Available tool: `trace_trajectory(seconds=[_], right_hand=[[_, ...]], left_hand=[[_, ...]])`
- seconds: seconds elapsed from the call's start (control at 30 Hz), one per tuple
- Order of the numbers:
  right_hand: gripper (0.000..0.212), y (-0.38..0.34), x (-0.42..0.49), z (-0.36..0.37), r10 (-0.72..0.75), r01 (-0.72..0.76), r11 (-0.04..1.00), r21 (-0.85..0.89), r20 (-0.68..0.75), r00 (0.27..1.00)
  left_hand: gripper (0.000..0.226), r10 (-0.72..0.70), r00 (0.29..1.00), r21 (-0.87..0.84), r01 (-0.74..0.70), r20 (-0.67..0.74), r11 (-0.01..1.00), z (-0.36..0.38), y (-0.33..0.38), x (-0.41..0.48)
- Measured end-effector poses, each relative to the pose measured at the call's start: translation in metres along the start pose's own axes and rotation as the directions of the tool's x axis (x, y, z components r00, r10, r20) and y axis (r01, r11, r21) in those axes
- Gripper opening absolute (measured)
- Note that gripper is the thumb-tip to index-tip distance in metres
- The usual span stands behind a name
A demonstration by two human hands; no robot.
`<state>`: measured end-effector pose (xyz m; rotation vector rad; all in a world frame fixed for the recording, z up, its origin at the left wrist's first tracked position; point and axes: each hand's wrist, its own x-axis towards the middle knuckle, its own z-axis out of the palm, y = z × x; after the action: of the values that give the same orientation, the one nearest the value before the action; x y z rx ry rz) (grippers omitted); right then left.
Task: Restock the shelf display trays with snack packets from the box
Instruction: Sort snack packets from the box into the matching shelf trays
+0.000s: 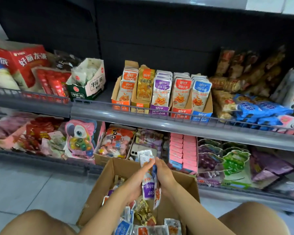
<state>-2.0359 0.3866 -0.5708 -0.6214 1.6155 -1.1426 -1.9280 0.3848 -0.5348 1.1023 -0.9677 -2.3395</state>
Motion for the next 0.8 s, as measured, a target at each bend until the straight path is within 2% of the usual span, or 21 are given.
trace_trajectory(seconds=[0.07, 0.13, 0.23, 0.3, 0.37, 0.43, 0.5, 0.6, 0.7, 0.8], right_hand=[[0.023, -0.003, 0.001, 0.0, 0.026, -0.023, 0.994, 0.103, -0.026, 0.999], [0.017, -0.012, 0.001, -0.004, 0.057, -0.05, 0.966, 0.252, -0.022, 0.998], [0.018, -0.024, 0.001, -0.011, 0.057, -0.065, 0.918, 0.39, 0.032, 0.998], [0.018, -0.03, 0.002, -0.013, 0.001, -0.016, 0.916, 0.401, 0.039, 0.999], [0.019, -0.036, 0.005, -0.012, -0.037, 0.038, 0.915, 0.403, -0.01, 0.999], [0.016, -0.041, 0.009, -0.01, -0.008, 0.041, 0.891, 0.452, -0.075, 0.997], [0.018, -0.047, 0.014, -0.012, -0.012, 0.079, 0.903, 0.422, -0.16, 0.987], [0.013, -0.053, 0.013, -0.018, -0.063, 0.122, 0.944, 0.308, -0.196, 0.979], [0.028, -0.062, 0.005, -0.031, -0.1, 0.111, 0.93, 0.352, -0.048, 0.994], [0.038, -0.074, -0.011, -0.051, -0.237, 0.192, 0.954, 0.231, 0.185, 0.954]], left_hand=[[0.036, 0.027, 1.0, 0.102, -0.025, -0.016, 0.994, 0.001, 0.004, -0.004], [0.036, 0.069, 0.993, 0.185, -0.052, -0.09, 0.981, 0.001, 0.007, -0.005], [0.011, 0.13, 0.969, 0.109, -0.108, -0.21, 0.988, -0.003, 0.017, -0.006], [0.005, 0.15, 0.964, -0.01, -0.156, -0.22, 0.988, 0.0, 0.028, -0.007], [0.011, 0.171, 0.969, -0.046, -0.182, -0.18, 0.982, 0.008, 0.036, -0.007], [0.022, 0.199, 0.977, -0.018, -0.201, -0.078, 0.979, 0.021, 0.042, -0.008], [0.027, 0.229, 0.973, 0.031, -0.229, -0.014, 0.973, 0.032, 0.044, -0.008], [0.027, 0.251, 0.967, 0.082, -0.247, -0.042, 0.966, 0.035, 0.049, -0.009], [0.023, 0.227, 0.968, 0.084, -0.219, -0.107, 0.972, 0.028, 0.056, -0.005], [0.02, 0.269, 0.951, 0.129, -0.251, -0.151, 0.959, 0.023, 0.065, -0.001]])
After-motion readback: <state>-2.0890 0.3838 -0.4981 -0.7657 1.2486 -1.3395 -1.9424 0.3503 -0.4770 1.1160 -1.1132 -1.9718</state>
